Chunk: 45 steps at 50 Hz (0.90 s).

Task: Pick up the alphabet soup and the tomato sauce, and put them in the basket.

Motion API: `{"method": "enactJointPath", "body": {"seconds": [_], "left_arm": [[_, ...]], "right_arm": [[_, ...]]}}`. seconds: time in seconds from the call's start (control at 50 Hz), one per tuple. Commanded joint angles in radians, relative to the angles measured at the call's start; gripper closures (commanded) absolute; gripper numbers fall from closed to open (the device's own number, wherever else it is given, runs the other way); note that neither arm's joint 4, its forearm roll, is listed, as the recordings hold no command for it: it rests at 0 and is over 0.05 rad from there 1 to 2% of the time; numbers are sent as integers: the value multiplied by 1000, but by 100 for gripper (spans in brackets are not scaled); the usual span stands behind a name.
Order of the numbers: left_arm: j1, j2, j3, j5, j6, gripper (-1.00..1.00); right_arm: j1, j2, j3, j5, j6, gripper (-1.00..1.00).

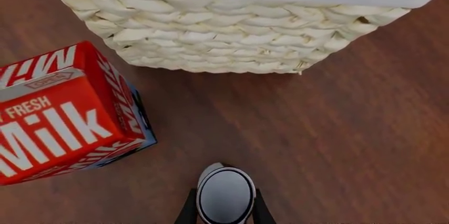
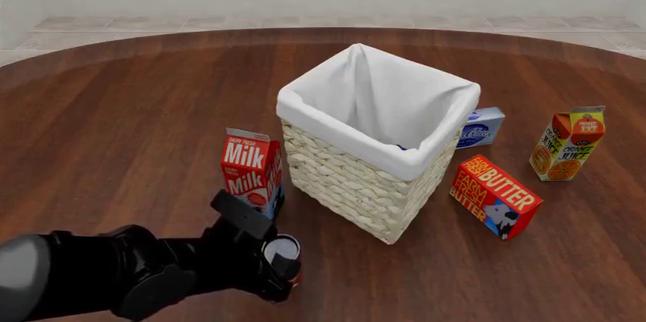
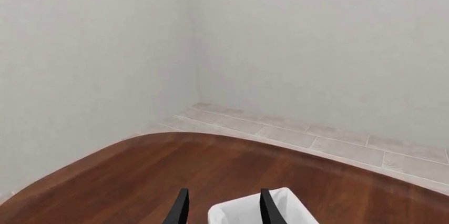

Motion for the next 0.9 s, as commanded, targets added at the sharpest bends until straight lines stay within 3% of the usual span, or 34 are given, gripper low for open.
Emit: {"method": "enactJointPath", "body": {"seconds": [0.02,0.9], "left_arm": [[1,-35,-7,28,23,100],[-58,-261,-103,269,53,100]], "right_arm": [[1,4,-5,-3,1,-100],[-3,0,-33,-1,-7,-100]]}}
